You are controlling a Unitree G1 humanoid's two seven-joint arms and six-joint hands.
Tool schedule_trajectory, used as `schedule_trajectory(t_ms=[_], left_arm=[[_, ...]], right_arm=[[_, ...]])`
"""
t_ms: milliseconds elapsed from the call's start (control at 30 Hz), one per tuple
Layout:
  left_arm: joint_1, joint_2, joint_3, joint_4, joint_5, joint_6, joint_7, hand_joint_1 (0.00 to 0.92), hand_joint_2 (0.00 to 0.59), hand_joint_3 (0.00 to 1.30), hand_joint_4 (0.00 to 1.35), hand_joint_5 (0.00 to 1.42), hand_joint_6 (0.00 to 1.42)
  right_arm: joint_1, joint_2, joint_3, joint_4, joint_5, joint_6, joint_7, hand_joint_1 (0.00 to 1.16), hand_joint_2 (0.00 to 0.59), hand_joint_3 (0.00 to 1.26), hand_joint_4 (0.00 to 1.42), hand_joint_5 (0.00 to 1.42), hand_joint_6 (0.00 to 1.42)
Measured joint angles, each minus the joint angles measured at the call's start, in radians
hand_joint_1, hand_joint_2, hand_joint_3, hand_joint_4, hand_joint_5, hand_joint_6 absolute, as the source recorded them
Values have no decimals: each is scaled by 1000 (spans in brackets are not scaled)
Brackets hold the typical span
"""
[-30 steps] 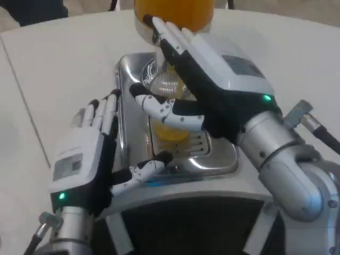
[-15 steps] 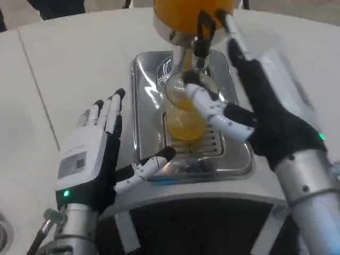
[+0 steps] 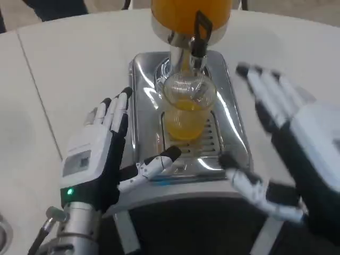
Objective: Grasp the cup under the faucet to collect the drink, then remove the cup.
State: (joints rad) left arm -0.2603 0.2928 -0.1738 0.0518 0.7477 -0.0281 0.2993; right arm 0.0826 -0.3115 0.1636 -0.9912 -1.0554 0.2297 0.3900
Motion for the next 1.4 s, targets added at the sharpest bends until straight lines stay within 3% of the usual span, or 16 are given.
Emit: schedule_trajectory(t_ms=[67, 167, 267, 333, 600, 733, 900, 1233, 1400], left_arm=[[-2, 5, 1, 12, -9, -16, 5, 93, 86, 0, 0, 1, 26], [-11, 4, 0, 24, -18, -29, 14, 141, 72, 0, 0, 4, 34], [-42, -1, -1, 61, -39, -36, 15, 302, 64, 0, 0, 14, 52], [-60, -7, -1, 85, -59, -44, 15, 350, 60, 0, 0, 33, 74], [-149, -63, 18, 214, -229, -124, 14, 363, 52, 0, 0, 59, 107], [-187, -84, 16, 267, -267, -146, 10, 361, 50, 0, 0, 61, 110], [-210, -93, -2, 307, -265, -164, 10, 342, 48, 0, 0, 65, 114], [-290, -139, -8, 417, -267, -191, 27, 332, 38, 0, 0, 77, 118], [-341, -163, -11, 488, -267, -208, 50, 329, 38, 0, 0, 79, 124]], right_arm=[[58, 13, 10, 23, -28, -44, -37, 611, 336, 0, 0, 0, 48], [55, 36, 36, 68, -69, -71, -40, 651, 315, 0, 0, 0, 48], [26, 36, 41, 91, -60, -100, 24, 656, 311, 0, 0, 0, 48], [15, 41, 26, 87, -49, -99, 55, 656, 308, 0, 0, 0, 48], [8, 25, -83, 44, 22, -103, 137, 663, 292, 0, 0, 0, 61], [80, 3, -91, 33, 32, -158, 136, 665, 291, 0, 0, 0, 63], [167, 6, -96, 27, 33, -202, 131, 666, 291, 0, 0, 0, 64], [105, 27, -121, 31, 19, -197, 142, 666, 291, 0, 0, 0, 64], [119, 31, -124, 31, 16, -194, 160, 666, 290, 0, 0, 0, 68]])
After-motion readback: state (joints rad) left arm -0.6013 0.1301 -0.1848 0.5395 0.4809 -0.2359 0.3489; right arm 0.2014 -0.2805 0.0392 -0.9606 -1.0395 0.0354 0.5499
